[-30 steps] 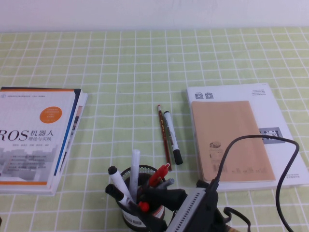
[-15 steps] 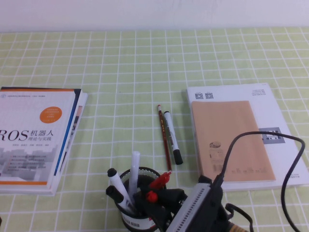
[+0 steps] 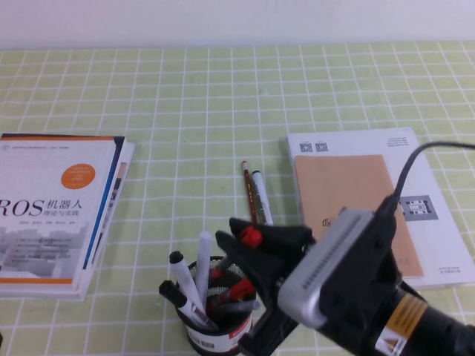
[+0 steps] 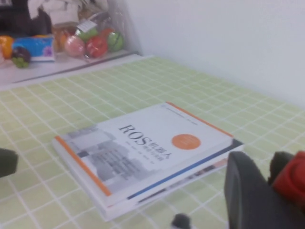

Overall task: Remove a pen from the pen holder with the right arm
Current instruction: 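Take a marker out of the pen holder and lay it on the table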

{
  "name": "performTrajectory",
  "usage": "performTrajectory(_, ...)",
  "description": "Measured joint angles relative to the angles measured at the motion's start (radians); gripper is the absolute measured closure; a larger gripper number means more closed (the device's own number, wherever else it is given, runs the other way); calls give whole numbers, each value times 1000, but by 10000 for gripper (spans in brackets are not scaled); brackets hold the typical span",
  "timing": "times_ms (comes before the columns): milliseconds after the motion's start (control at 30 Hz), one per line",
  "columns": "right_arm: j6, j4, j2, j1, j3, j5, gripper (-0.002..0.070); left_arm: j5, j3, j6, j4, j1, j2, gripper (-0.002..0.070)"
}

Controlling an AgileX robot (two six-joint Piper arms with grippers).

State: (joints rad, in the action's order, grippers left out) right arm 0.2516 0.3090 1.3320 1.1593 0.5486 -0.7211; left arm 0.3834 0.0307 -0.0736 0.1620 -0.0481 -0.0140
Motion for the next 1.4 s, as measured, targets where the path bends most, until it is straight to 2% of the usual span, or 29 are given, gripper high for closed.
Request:
performTrajectory(133, 246, 193, -63, 0, 94, 158, 624, 0, 0, 0, 0, 0, 0, 683)
performTrajectory(267, 548, 429, -75, -6, 172, 201, 624, 0, 0, 0, 0, 0, 0, 683)
performTrajectory(333, 625, 493, -75, -30, 197, 222, 624, 0, 0, 0, 0, 0, 0, 683)
performTrajectory(433, 647, 501, -75, -101, 230, 295, 624, 0, 0, 0, 0, 0, 0, 683)
performTrajectory(633, 481, 424, -42, -311, 312, 516, 624, 0, 0, 0, 0, 0, 0, 683)
performTrajectory(867, 130, 205, 106, -508, 528, 950, 624, 0, 0, 0, 0, 0, 0, 683)
performTrajectory(967, 25, 135, 193, -535, 635, 1091, 624, 0, 0, 0, 0, 0, 0, 683)
performTrajectory(1400, -100, 73, 651, -576, 1141, 1504, 624, 0, 0, 0, 0, 0, 0, 683)
